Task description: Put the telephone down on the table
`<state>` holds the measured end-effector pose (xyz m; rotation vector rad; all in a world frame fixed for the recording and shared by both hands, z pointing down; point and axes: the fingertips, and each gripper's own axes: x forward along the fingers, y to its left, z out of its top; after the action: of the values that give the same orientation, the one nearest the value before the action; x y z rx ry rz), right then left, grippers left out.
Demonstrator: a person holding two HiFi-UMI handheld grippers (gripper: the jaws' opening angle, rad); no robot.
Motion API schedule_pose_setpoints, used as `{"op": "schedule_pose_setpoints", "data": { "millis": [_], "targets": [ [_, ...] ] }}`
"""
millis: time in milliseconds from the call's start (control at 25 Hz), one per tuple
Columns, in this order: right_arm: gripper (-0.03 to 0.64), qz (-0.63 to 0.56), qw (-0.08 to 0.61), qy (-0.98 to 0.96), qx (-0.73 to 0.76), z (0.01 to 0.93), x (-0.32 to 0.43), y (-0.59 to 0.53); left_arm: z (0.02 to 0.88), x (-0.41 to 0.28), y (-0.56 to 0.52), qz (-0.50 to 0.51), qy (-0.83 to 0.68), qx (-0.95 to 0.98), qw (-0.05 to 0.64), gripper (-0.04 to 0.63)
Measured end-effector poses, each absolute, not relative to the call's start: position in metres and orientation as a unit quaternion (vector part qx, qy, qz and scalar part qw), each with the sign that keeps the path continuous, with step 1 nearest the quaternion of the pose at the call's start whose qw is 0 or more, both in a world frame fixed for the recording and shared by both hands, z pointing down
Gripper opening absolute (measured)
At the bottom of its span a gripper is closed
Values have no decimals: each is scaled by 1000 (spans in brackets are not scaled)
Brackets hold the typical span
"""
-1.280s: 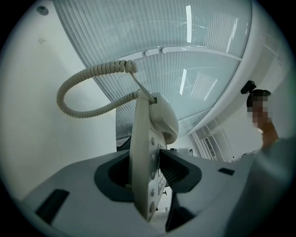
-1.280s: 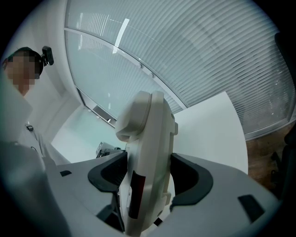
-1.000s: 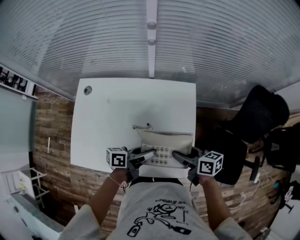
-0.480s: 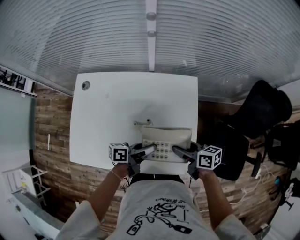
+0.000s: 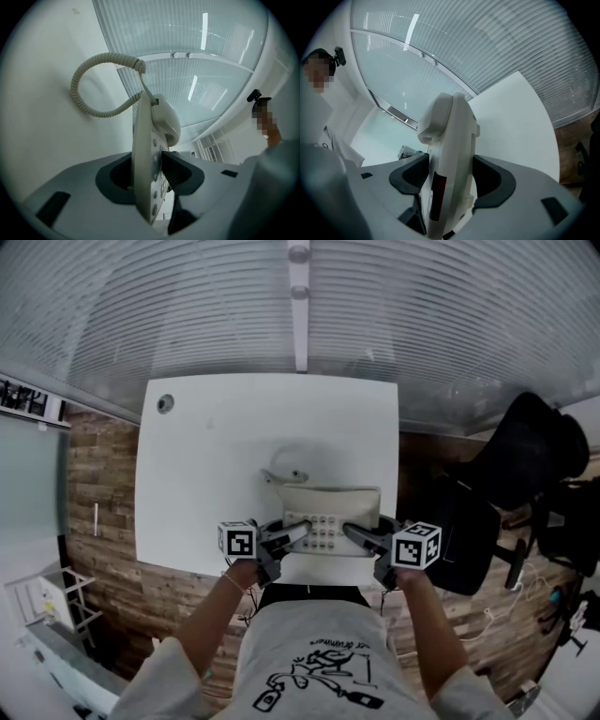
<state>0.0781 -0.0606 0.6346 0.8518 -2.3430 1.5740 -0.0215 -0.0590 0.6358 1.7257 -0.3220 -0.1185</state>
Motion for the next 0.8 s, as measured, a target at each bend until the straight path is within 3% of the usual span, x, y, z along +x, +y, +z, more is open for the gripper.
{"op": "schedule_pose_setpoints", "data": {
  "millis": [800],
  "targets": [
    [305,559,108,-770,289,674,82,-49,672,-16,-49,-44,-142,739,657,164]
  ]
}}
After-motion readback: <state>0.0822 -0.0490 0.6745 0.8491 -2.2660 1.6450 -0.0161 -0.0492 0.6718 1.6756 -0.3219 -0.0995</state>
